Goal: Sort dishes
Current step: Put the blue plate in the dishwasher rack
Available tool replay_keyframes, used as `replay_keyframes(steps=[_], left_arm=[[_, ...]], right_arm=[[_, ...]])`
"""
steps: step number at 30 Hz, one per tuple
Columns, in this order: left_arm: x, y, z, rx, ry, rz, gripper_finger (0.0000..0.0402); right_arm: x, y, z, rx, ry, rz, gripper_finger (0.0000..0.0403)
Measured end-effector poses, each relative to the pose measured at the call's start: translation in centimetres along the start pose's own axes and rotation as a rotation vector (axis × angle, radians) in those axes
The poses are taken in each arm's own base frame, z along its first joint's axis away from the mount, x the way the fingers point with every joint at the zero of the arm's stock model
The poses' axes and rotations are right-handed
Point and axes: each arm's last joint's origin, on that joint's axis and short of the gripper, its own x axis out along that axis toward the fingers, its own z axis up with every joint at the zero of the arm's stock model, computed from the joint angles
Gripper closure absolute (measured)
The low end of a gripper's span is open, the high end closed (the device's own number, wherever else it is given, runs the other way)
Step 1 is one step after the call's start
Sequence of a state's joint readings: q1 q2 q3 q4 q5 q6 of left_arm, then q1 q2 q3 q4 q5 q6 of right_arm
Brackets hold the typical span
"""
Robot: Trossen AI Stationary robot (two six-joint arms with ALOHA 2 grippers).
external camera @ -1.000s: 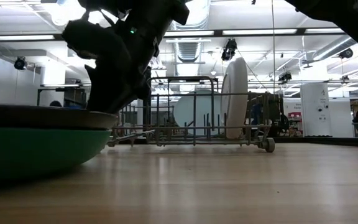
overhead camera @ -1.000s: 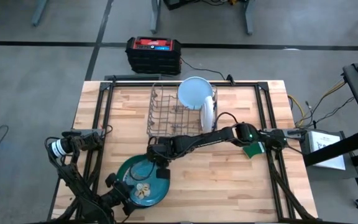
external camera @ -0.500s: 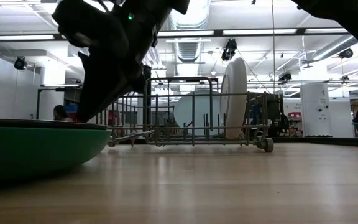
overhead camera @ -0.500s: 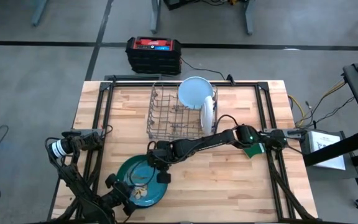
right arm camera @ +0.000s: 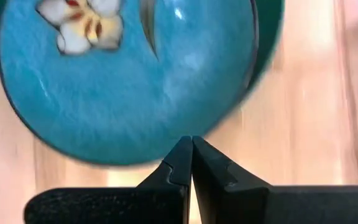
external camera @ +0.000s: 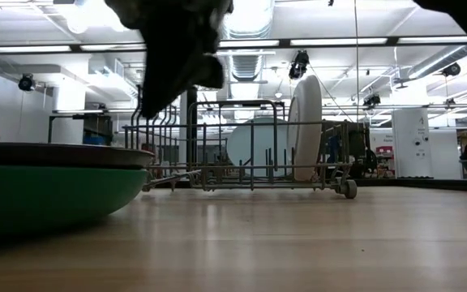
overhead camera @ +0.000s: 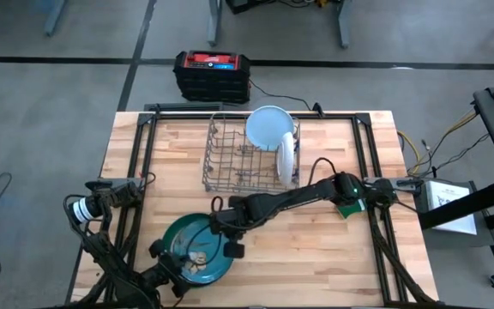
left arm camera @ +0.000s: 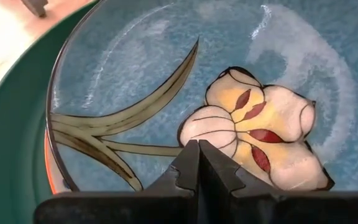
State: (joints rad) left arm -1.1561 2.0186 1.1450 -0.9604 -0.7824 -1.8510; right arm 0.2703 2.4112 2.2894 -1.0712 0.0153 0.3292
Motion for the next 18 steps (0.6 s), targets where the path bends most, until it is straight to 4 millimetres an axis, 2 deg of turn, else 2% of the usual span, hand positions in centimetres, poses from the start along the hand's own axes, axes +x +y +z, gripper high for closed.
replay_keyframes(steps=[4,7,12,18], left_arm=[[-0.2,0.0,-0.1,0.031,-0.049,-0.015,0.0401],[-0.3,0.1,-0.2,0.051,-0.031,-0.008,0.0401],[-0.4,0.2,-0.4,0.117,-0.037,-0.009,0.0401],[-0.4,0.2,-0.5,0.143,-0.039,-0.011,0.0401]], right_arm=[[-0.7,1.3,-1.8,0.038,0.070,-0.157,0.0400],[-0.9,2.7,-2.9,0.093,0.058,-0.257,0.0400],[-0.6,4.6,-3.7,0.185,0.021,-0.247,0.0400],[-1.2,4.6,-4.6,0.286,0.078,-0.247,0.0400]])
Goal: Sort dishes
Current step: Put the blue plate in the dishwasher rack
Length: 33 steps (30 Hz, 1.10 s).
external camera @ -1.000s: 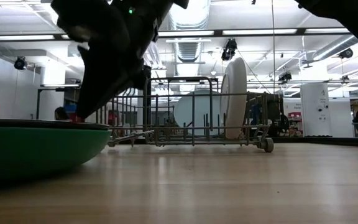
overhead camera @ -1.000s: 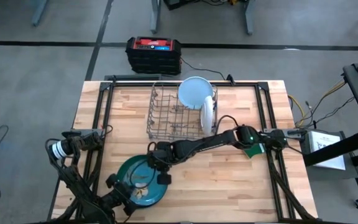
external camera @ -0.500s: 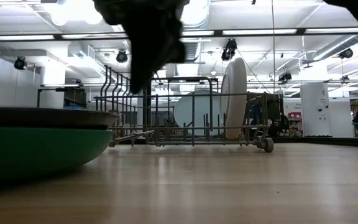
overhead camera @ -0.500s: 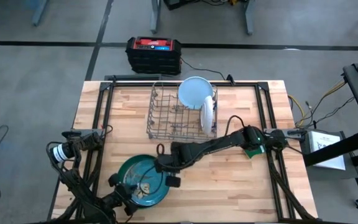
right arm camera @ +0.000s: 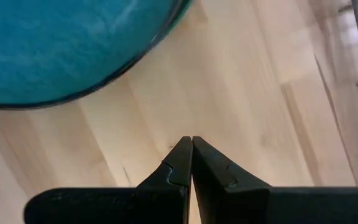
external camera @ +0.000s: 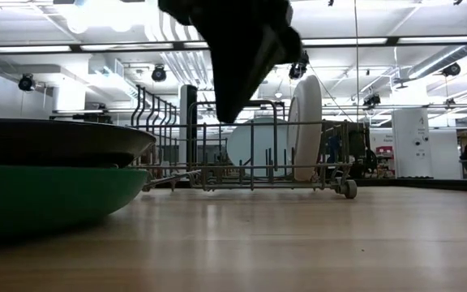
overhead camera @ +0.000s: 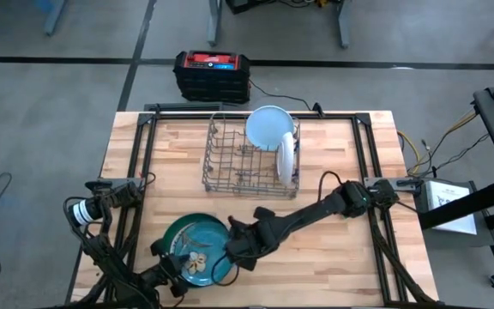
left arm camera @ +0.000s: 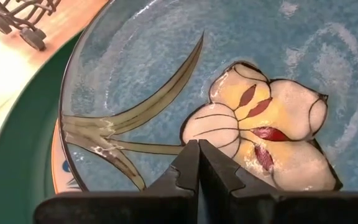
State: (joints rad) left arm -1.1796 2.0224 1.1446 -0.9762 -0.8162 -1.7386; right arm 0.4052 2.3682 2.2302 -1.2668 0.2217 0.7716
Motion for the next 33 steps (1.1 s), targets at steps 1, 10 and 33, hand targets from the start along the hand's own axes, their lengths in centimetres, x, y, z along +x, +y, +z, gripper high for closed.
replay_keyframes(steps=[1,10,33], left_arm=[[0.0,0.0,0.0,0.003,-0.002,-0.002,0.0401],[-0.2,0.0,-0.4,0.038,-0.033,-0.016,0.0401],[0.8,0.5,-1.3,0.031,-0.118,-0.062,0.0401]], right_arm=[[-0.4,-0.1,-0.1,0.022,-0.004,0.011,0.0400],[-1.1,3.3,-1.4,0.227,-0.131,0.196,0.0400],[2.2,4.0,-1.8,0.535,-0.302,0.215,0.0193]])
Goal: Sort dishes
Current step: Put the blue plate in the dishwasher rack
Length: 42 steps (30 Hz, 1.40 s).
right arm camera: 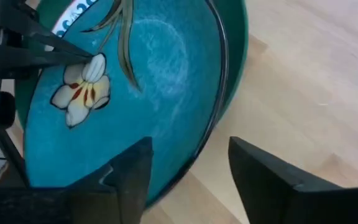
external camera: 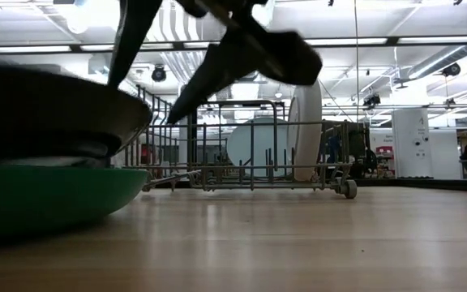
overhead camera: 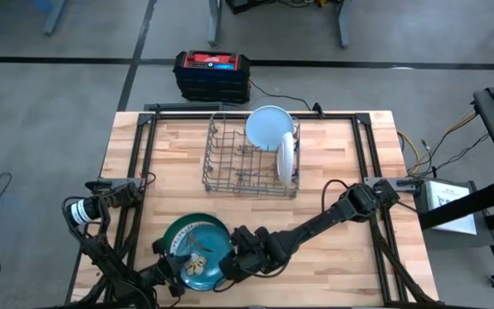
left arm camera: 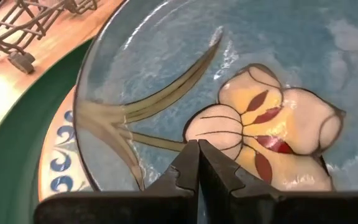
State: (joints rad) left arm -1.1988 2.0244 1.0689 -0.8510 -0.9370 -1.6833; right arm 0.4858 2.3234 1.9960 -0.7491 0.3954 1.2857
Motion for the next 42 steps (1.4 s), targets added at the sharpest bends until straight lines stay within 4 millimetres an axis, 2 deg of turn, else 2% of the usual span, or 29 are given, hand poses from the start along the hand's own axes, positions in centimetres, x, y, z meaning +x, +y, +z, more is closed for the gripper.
replay_keyframes(steps=[5,11,17,22,27,31,37,42], left_arm=[[0.0,0.0,0.0,-0.004,-0.015,-0.004,0.0401],[0.1,-0.1,0.0,-0.010,-0.028,-0.009,0.0401],[0.1,-0.2,0.0,-0.021,-0.038,-0.017,0.0401],[0.1,-0.2,0.0,-0.020,-0.043,-0.017,0.0401],[0.0,-0.2,0.1,-0.017,-0.055,-0.019,0.0402],[0.1,-0.3,0.1,-0.025,-0.073,-0.023,0.0402],[-0.1,-0.4,0.5,-0.015,-0.097,-0.017,0.0402],[-0.4,-0.5,1.0,0.005,-0.099,-0.004,0.0401]], right_arm=[[1.1,0.1,-0.5,0.044,-0.018,0.087,0.0173],[2.8,-0.4,-0.9,0.099,-0.034,0.162,0.0183],[3.8,-1.2,-0.6,0.115,-0.044,0.159,0.0224],[3.9,-1.4,-0.6,0.109,-0.057,0.144,0.0296],[3.6,-1.2,0.1,0.131,-0.084,0.149,0.0369],[3.0,-1.2,0.3,0.096,-0.107,0.141,0.0371],[1.0,-0.9,1.1,0.048,-0.139,0.149,0.0390],[-0.1,-0.7,1.7,-0.024,-0.169,0.155,0.0390]])
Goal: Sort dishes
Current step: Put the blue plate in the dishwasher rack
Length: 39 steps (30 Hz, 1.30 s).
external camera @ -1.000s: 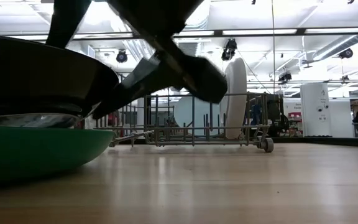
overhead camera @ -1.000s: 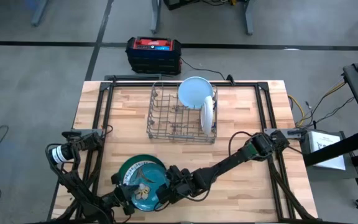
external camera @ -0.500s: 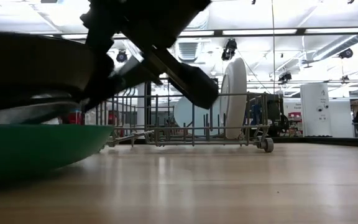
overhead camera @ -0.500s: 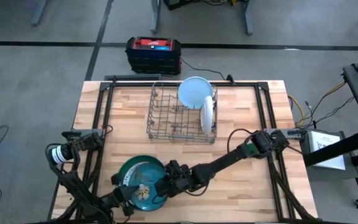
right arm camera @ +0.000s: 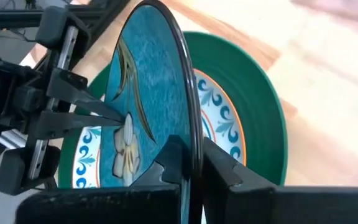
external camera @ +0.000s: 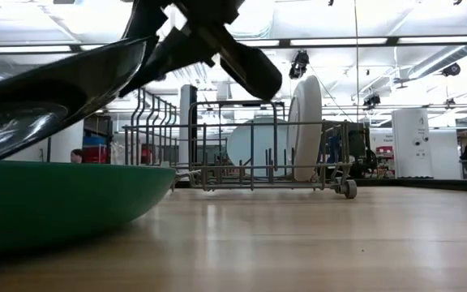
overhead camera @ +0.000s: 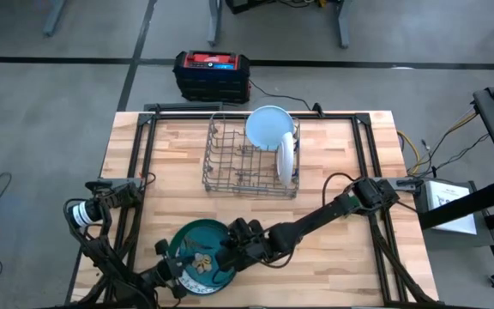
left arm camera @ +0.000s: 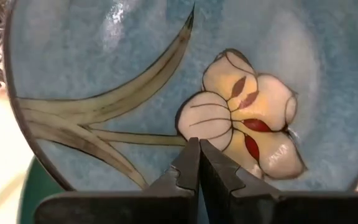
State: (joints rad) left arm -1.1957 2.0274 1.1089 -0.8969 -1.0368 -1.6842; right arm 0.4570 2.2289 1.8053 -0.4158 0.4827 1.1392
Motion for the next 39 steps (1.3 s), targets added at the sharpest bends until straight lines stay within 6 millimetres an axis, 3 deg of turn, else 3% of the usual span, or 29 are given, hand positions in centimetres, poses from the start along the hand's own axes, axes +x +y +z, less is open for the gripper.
replay_keyframes(steps=[23,39], left_arm=[[-2.9,-1.2,4.2,0.121,0.024,0.066,0.0401],[-6.3,-1.9,5.9,0.145,0.008,0.012,0.0401]], right_arm=[[-3.4,2.2,3.0,-0.529,-0.081,0.035,0.0396],[-5.8,3.7,5.1,-0.716,-0.094,0.032,0.0396]])
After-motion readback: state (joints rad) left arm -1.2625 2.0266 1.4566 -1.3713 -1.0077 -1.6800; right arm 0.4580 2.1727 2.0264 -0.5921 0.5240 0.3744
